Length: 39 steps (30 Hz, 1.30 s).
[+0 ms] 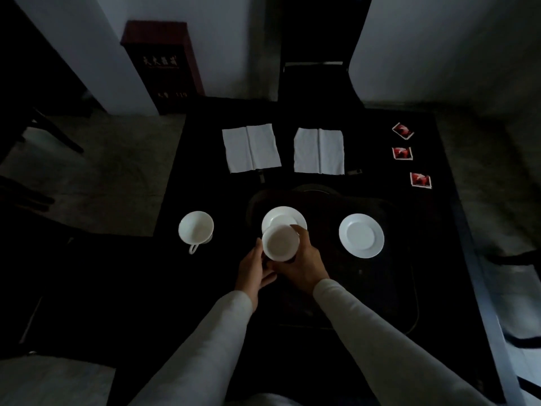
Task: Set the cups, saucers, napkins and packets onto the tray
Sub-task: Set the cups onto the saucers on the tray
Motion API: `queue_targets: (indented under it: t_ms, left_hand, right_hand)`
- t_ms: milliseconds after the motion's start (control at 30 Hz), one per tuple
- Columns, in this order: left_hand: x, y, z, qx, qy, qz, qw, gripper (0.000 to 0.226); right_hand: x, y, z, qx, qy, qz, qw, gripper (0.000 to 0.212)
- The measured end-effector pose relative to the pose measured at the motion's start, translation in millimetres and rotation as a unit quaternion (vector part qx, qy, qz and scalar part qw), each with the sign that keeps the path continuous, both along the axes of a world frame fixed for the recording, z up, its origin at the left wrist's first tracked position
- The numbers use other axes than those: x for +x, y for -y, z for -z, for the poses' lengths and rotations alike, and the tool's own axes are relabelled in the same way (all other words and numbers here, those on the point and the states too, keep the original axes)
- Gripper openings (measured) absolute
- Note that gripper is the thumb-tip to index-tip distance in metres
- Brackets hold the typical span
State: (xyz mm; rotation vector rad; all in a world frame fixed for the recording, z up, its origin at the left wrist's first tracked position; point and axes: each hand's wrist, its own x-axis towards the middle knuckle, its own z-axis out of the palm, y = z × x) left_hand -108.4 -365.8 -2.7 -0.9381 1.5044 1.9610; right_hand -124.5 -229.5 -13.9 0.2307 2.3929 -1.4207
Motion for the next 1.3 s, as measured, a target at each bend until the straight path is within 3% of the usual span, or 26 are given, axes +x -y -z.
queue_targets:
  t_ms: [667, 1300]
  left_hand:
    - [-57, -28, 16, -0.041, 0.017, 0.01, 0.999, 0.054]
    - [-53, -26, 15, -0.018, 0.02, -0.012, 1.0, 0.052]
  right_hand:
    - [-67, -29, 28, -0.023, 0.036, -0.027, 0.999, 0.102]
    - [-60, -30, 30, -0.032, 0.061, -0.028, 0.997, 0.1]
